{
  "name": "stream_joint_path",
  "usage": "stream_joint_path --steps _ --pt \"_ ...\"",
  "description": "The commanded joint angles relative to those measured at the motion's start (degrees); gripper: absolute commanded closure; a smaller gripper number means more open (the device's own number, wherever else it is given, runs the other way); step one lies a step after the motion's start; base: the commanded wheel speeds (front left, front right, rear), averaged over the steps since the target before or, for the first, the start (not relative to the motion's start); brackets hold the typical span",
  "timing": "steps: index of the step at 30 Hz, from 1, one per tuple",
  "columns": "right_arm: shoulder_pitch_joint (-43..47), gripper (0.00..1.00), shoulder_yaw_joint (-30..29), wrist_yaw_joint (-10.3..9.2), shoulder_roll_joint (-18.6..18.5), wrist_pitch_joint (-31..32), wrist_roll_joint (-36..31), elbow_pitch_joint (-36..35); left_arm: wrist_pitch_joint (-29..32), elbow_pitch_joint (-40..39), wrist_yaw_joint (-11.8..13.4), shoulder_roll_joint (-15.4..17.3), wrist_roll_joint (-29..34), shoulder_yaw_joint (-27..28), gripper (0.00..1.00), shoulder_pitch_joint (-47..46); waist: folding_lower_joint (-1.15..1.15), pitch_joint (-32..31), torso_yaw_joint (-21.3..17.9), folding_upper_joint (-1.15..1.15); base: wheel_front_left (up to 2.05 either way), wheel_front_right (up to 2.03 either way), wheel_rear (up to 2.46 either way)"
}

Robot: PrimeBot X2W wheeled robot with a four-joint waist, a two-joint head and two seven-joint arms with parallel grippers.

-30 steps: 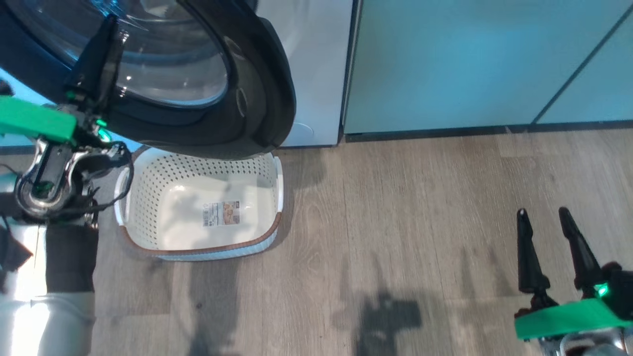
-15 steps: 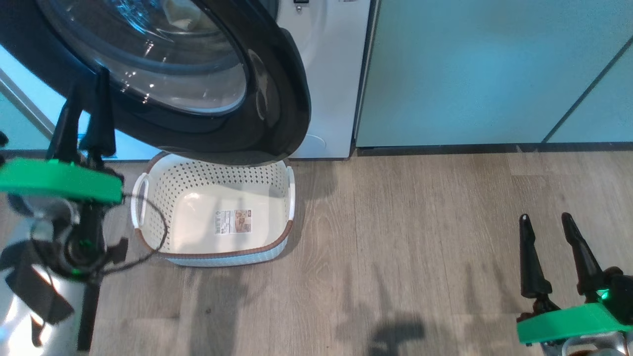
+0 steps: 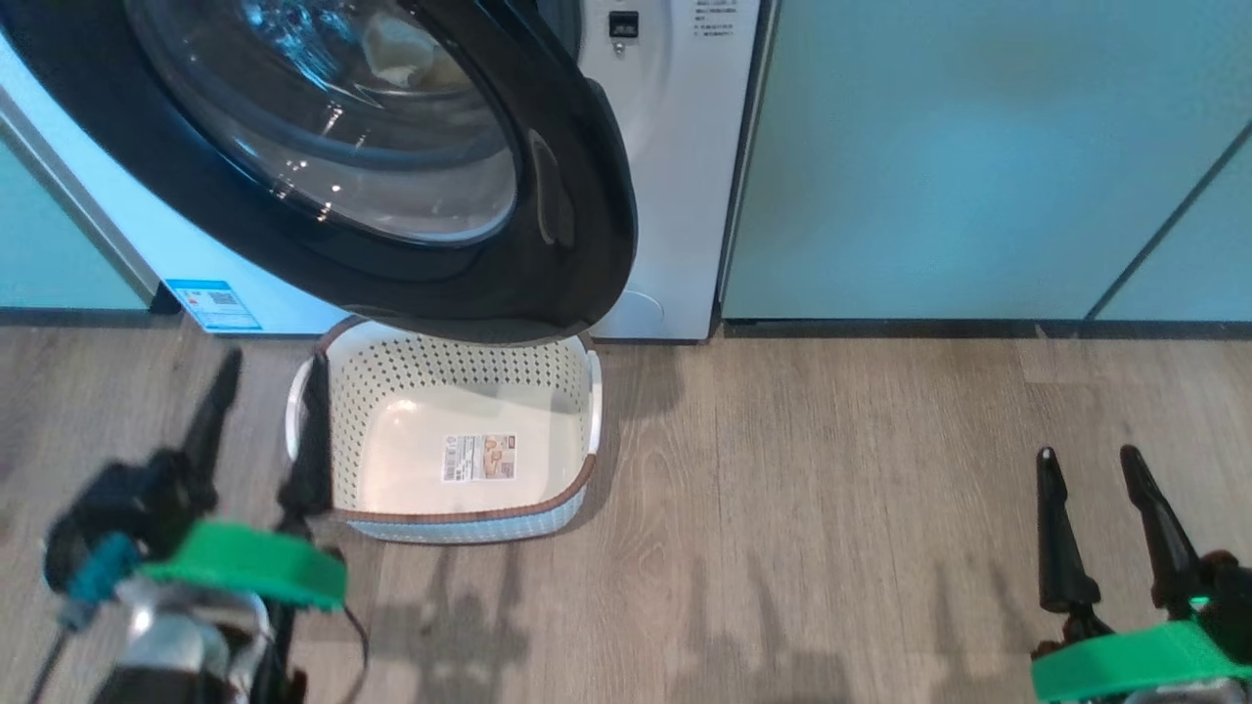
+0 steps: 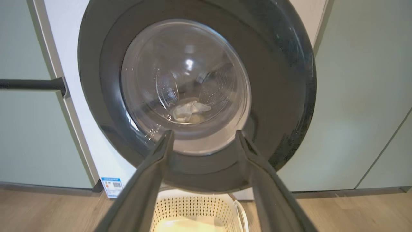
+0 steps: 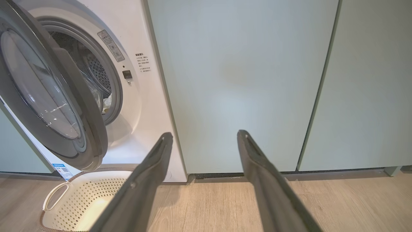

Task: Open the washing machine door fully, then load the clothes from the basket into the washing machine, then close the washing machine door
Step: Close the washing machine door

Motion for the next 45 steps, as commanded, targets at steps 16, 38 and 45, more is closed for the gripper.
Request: stream_joint_path --steps 16,38,45 --pt "1.00 0.00 0.66 -0.16 -0.71 -0.55 -1.63 -1.48 -1.25 -2.54 3.24 -2.30 4.32 -2.13 0.00 8.23 0.00 -3.21 2.52 0.00 0.00 0.00 0.00" --pt "2.61 0.00 1.82 -0.16 -0.71 -0.55 -0.90 -0.78 -1.71 -1.28 2.93 -3.65 3.95 -1.69 0.00 9.79 0.00 -6.01 2.19 0.00 0.00 0.00 0.00" --pt "2.86 0.00 1.87 -0.16 -0.71 -0.55 -0.84 -0.85 -1.73 -1.31 3.03 -3.78 3.98 -1.79 0.00 9.92 0.00 -6.23 1.97 0.00 0.00 0.00 0.00"
